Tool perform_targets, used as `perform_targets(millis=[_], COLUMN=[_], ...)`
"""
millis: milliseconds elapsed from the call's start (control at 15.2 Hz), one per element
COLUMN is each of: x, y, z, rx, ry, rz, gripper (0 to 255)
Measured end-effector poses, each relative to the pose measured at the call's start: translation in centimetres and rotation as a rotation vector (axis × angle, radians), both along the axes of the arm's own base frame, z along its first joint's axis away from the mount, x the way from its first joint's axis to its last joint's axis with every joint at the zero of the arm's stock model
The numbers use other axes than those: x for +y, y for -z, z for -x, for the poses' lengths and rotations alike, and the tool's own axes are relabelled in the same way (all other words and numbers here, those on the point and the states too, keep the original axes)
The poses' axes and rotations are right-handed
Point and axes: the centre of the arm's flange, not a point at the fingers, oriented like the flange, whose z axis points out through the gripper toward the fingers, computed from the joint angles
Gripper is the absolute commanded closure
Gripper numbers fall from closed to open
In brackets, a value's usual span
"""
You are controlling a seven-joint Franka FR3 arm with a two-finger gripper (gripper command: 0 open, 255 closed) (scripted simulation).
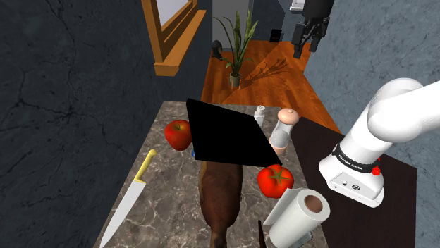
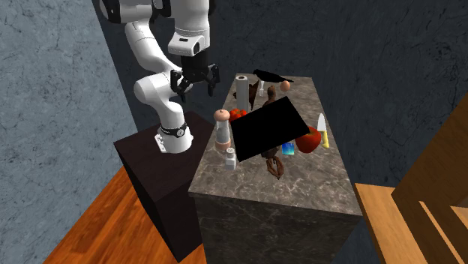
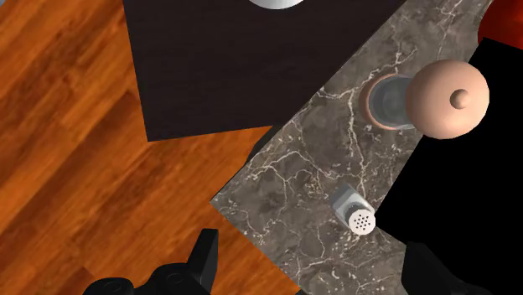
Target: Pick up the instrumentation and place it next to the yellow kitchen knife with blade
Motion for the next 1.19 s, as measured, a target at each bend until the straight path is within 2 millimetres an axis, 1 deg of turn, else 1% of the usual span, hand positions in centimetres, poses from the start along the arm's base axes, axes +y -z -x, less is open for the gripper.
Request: perform_targets(millis=[66,198,462,594,660,726,792,990,1056,1188], x=[0.0,0.9,3.9,5.7,6.5,7.3,8.4,10.6,11.4,11.9], y=[0.0,0.8,3.7,5.3,6.5,7.2,7.9,9.8,10.6,12.1], z=[0.0,0.6,2.9,4.0,4.6,5.4,5.7,7.6,8.1,8.5], rx=[0.0,-0.007,-0.03,-0.041,-0.047,-0.053,-0.058,-0.077,-0.083,-0.087], ry=[0.0,-0.007,-0.027,-0.038,-0.043,-0.047,-0.053,-0.068,-0.073,-0.076], rz=[0.0,-0.01,-0.04,-0.056,-0.064,-0.072,-0.079,-0.104,-0.112,-0.118], gripper=[0,0,0,0,0,0,0,0,0,0])
